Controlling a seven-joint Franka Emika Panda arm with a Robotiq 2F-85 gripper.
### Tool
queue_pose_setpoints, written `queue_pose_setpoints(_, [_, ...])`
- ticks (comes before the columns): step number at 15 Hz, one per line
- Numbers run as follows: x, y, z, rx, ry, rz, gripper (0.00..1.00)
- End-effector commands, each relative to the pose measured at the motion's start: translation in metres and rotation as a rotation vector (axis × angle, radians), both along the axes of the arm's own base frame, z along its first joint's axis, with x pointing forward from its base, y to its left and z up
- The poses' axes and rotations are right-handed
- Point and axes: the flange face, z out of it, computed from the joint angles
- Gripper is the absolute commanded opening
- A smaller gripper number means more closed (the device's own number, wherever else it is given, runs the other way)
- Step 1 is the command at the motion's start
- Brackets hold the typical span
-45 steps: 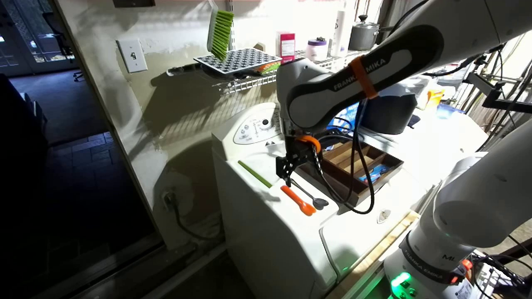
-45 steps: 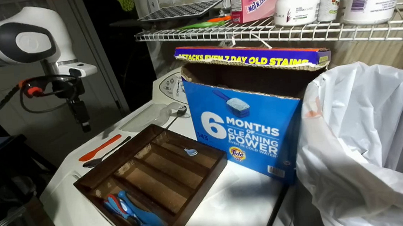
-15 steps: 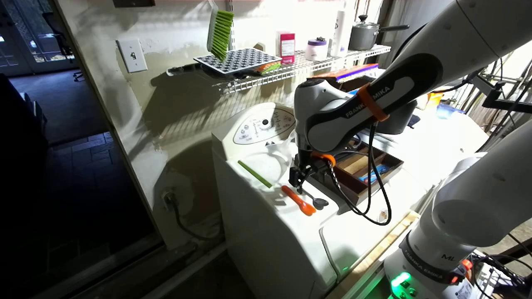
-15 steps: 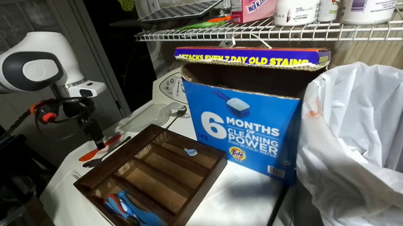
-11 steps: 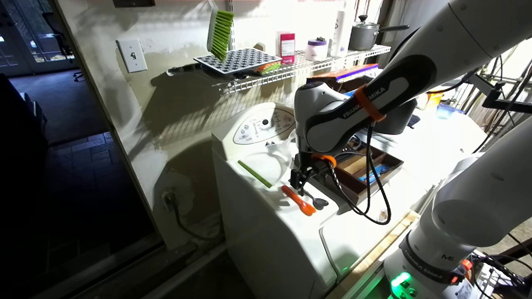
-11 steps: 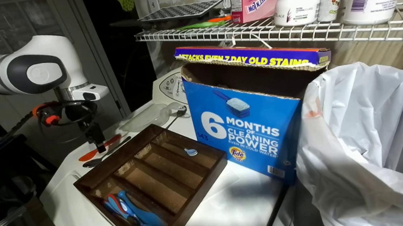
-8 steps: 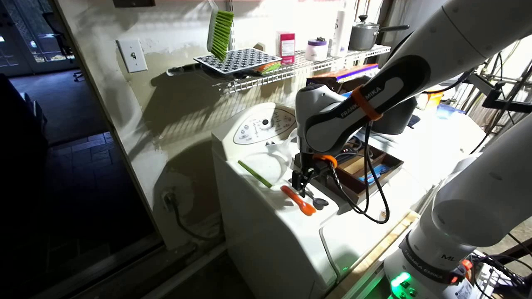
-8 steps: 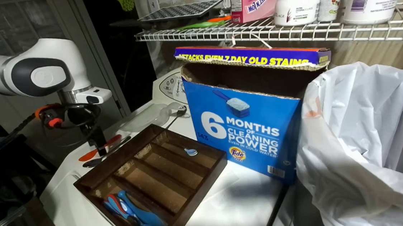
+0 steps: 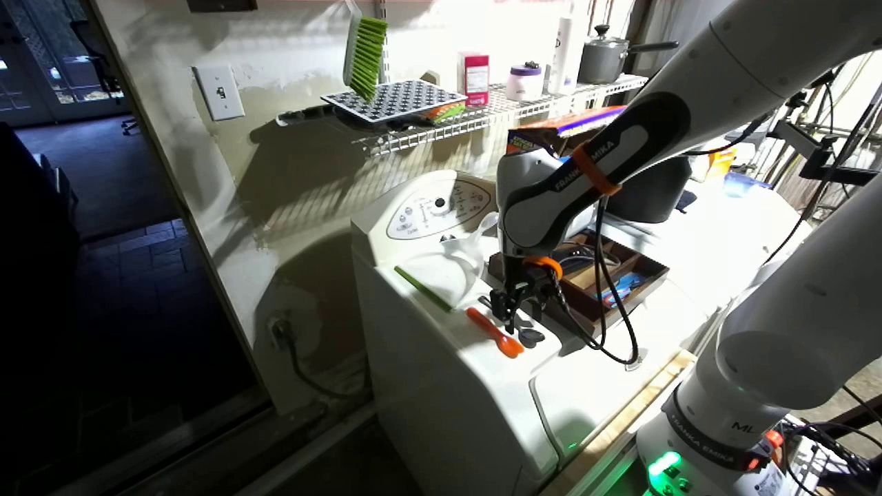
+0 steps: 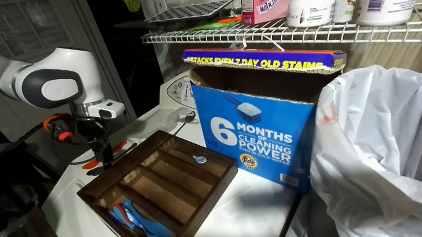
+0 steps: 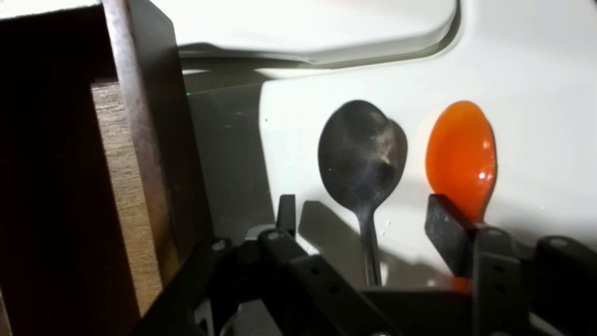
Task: Put the spoons on the in the drawer that's on the table
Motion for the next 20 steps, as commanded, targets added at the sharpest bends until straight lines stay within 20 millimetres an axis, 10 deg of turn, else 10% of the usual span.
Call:
queue_pose_setpoints(1, [0.002, -0.003, -0.007, 0.043, 0.003, -0.006, 0.44])
queue_pose_setpoints(5, [0.004, -0.006, -0.007, 0.044, -0.006, -0.01, 0.85])
queue_pose_setpoints(16, [0.013, -0.001, -0.009, 0.06, -0.038, 0.002, 0.02])
queue_pose_setpoints(20, [0.015, -0.001, -0.009, 0.061, -0.037, 0.003, 0.01])
